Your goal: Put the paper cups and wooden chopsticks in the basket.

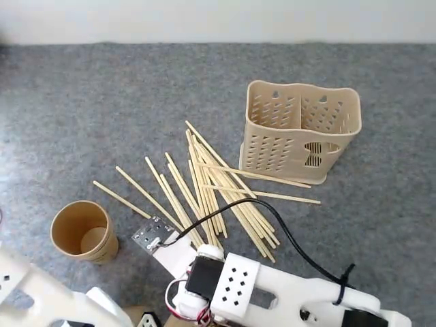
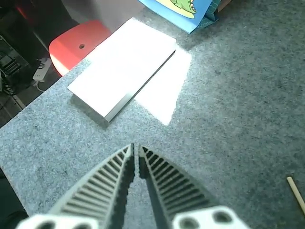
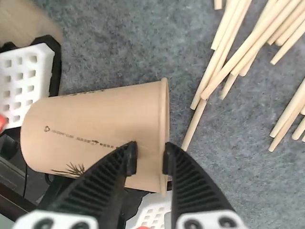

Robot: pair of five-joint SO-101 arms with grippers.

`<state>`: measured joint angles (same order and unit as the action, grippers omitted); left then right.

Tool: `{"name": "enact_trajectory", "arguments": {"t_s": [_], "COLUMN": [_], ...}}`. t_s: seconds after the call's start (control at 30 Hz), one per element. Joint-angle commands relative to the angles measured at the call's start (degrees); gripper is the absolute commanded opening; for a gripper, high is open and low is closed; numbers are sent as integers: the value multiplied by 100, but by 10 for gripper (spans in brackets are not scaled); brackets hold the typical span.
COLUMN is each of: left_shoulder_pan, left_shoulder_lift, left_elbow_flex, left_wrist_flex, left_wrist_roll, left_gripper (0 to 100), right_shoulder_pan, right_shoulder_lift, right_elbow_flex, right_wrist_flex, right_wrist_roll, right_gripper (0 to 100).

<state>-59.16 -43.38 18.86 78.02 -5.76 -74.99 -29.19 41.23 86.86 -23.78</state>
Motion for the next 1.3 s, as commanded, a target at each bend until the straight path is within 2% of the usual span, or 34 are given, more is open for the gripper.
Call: {"name": "enact_trajectory", "arguments": {"t_s": [0.0,0.23,0.57,0.77,0.93,1.03,1.13,1.27], "left_shoulder_pan": [-18,-18,-18,-18,-18,-18,-18,-18], "left_shoulder_lift": [-88,-88,-88,-88,-88,-202,-615,-1538], "left_elbow_flex": [-31,-31,-57,-57,-57,-101,-127,-92], "left_wrist_flex": [-123,-123,-123,-123,-123,-132,-123,-123], "left_wrist_roll": [-53,-53,-53,-53,-53,-53,-44,-44], "left_gripper": [15,15,15,15,15,15,15,15], "right_shoulder_pan": [-110,136,2193,2932,2949,2598,2167,2097], "right_shoulder_lift": [145,145,145,145,145,145,145,136], "right_elbow_flex": [-88,-870,-2303,-2822,-2699,-2338,-1987,-2145], "right_wrist_flex": [57,804,1525,1508,1552,1560,1516,1490], "right_wrist_roll": [79,396,1679,2347,2444,2418,2400,2154], "right_gripper": [7,7,7,7,7,7,8,8]}}
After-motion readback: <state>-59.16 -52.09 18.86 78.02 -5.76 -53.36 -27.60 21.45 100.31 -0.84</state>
